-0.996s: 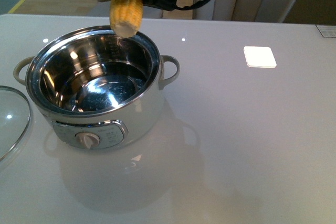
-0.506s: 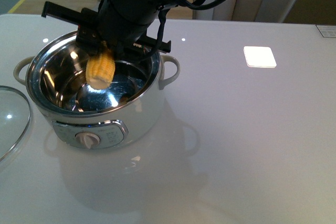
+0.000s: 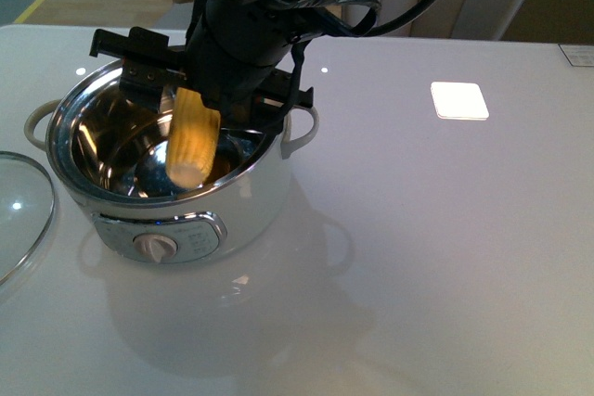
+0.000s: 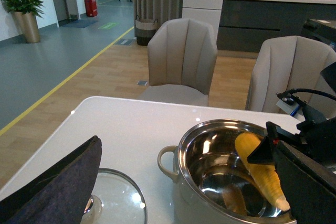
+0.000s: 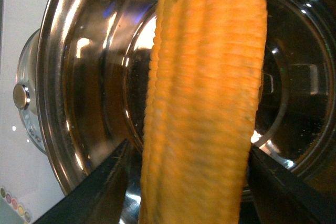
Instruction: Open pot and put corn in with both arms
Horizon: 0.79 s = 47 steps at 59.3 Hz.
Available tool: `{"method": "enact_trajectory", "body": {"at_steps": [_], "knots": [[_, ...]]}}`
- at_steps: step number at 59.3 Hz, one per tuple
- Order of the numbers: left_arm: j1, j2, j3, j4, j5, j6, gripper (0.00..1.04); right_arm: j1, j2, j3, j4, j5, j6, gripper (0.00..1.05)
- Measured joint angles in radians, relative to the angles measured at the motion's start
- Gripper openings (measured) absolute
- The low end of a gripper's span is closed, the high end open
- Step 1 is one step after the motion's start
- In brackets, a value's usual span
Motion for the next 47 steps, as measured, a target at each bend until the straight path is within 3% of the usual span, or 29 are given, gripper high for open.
{"method": "enact_trajectory", "body": {"at_steps": [9,30,47], "knots": [[0.0,0.0,0.0,0.0,0.0,0.0,0.98,-0.037,-0.11,-0.087,0.069,0.014,0.017,0.97],[0.0,0.0,0.0,0.0,0.0,0.0,0.98,-0.204,-0.541,-0.463,0.303,0.022,0.095,0.96],[0.0,0.0,0.0,0.0,0.0,0.0,0.98,-0.441,-1.026,-0.882,0.237,0.065,-0.135,0.96]]}}
